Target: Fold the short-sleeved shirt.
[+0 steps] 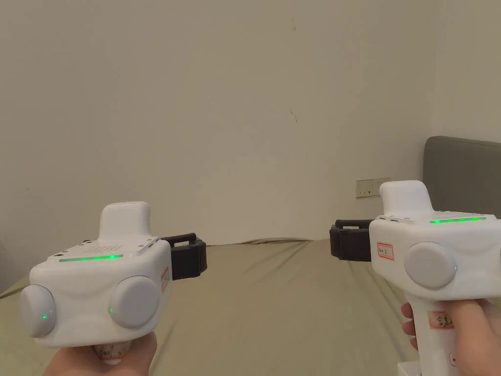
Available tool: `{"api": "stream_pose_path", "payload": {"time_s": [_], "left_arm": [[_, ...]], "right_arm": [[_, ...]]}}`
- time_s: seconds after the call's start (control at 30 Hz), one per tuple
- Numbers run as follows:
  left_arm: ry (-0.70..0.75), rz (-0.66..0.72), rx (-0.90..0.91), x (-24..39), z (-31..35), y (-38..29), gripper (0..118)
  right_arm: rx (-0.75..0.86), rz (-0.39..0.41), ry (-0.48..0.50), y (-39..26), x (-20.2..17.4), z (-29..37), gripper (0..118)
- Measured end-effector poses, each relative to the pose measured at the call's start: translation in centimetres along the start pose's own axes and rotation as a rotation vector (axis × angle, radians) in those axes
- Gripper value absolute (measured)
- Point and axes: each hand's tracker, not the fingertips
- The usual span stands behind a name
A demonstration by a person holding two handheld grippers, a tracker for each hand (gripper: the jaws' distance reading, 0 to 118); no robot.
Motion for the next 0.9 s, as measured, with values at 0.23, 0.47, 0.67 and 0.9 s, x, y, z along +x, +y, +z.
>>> {"api": "stream_pose_path", "payload": {"time_s": [0.23,0.47,0.67,0.9], "left_arm": [[-0.002,0.003,-0.007,-0.02,-0.08,0.10,118],[-0.004,0.005,-0.004,-0.10,0.13,0.18,118],[-0.011,0.001,-0.004,-0.03,0.31,0.25,118],[-0.008,0.002,0.005,-0.08,0.64,0.54,118]], "right_arm": [[0.005,-0.011,0.009,0.15,0.20,0.15,118],[0.010,-0.020,-0.005,0.17,0.28,0.23,118],[0.001,-0.078,0.049,-0.14,0.93,0.04,118],[0.031,-0.035,0.040,0.24,0.29,0.97,118]]}}
